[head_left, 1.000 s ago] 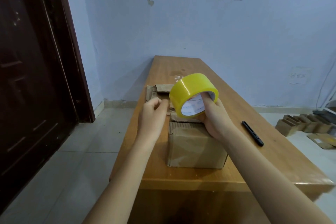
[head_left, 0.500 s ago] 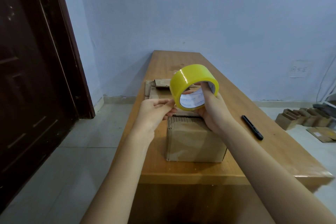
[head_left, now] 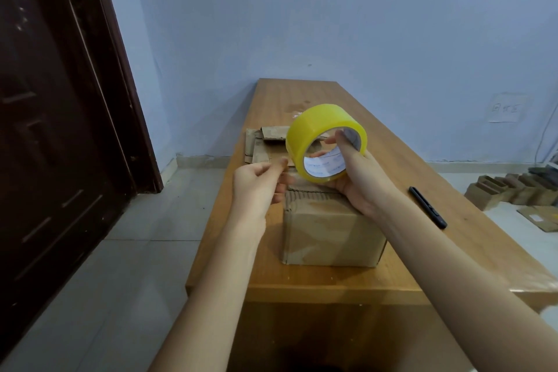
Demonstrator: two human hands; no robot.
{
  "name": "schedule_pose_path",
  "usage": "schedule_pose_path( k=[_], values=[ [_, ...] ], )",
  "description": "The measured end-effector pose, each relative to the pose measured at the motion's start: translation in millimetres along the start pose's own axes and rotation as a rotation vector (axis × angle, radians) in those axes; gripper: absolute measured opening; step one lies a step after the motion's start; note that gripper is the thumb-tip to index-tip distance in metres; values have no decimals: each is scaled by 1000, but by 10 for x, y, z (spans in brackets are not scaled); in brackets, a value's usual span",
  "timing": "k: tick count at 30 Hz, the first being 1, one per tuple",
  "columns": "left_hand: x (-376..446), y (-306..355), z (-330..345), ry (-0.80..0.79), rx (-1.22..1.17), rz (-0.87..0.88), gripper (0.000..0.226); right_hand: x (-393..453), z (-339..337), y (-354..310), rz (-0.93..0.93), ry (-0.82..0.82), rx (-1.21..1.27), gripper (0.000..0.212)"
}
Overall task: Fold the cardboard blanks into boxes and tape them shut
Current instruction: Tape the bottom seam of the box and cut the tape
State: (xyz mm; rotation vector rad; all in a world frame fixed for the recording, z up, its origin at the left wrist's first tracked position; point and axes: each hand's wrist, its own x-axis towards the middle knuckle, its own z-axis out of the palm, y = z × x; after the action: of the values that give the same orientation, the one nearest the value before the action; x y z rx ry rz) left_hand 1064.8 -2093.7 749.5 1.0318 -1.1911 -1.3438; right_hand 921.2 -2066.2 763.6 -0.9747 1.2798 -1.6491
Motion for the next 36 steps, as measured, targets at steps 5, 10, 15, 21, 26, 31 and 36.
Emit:
schedule_pose_path(
  k=[5, 10, 15, 21, 26, 31, 36],
  values=[
    [-18, -60, -1, 70, 214, 216, 32, -19, 13, 15, -34, 2, -19, 33],
    [-14, -22, -51, -36, 195, 74, 17, -46, 25, 14, -59, -3, -60, 33],
    [-2, 42, -107, -112, 183, -33, 21, -61, 27, -11, -62, -9, -86, 40],
    [-15, -33, -86, -30, 344, 135, 38, -97, 29, 39, -110, 74, -182, 28],
    [37, -29, -452, -28, 356, 104, 25, -51, -15, 13, -186, 203, -311, 26],
    [73, -230, -437, -68, 275, 21, 19, -77, 60, -3, -194, 214, -295, 10],
    [207, -335, -207, -66, 197, -7, 22, -124, 53, -40, -205, 255, -239, 5]
  ],
)
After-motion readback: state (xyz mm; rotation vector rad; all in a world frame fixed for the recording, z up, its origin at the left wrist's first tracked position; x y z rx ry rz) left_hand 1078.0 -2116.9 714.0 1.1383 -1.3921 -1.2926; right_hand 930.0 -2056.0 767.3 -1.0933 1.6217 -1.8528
